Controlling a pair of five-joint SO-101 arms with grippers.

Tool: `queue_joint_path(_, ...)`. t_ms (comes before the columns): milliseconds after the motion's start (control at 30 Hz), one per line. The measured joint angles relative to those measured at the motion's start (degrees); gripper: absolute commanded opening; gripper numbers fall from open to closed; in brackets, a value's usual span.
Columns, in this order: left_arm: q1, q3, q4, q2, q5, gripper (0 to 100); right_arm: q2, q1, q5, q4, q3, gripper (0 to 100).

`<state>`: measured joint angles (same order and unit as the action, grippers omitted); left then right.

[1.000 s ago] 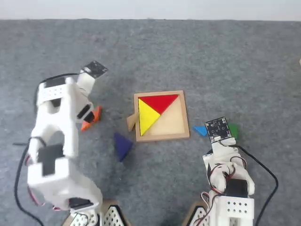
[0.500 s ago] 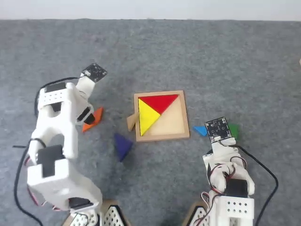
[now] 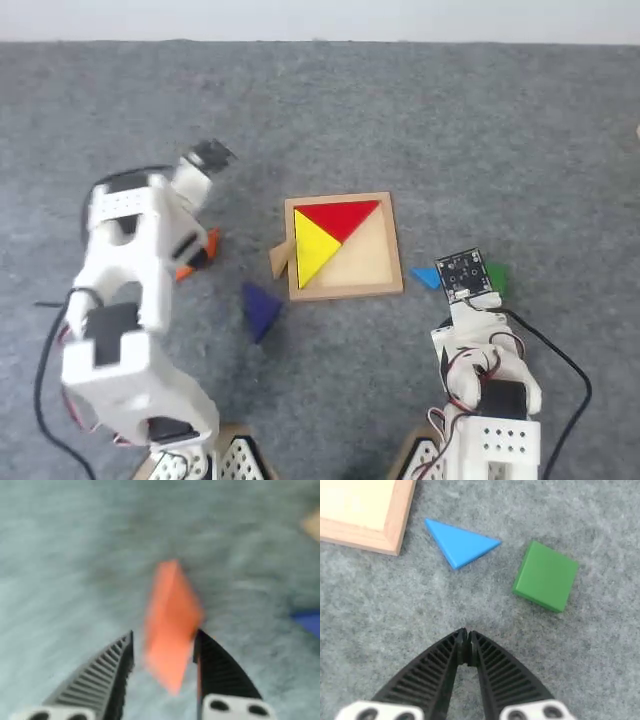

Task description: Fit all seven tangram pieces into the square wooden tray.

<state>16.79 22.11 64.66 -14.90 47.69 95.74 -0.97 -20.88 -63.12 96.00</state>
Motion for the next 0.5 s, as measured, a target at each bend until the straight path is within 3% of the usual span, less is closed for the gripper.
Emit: queue_joint_path(500,-3.0,1.2,4.7,2.3,0.0,17,0.1,0.0,0.0,0.0,0.0,0.8)
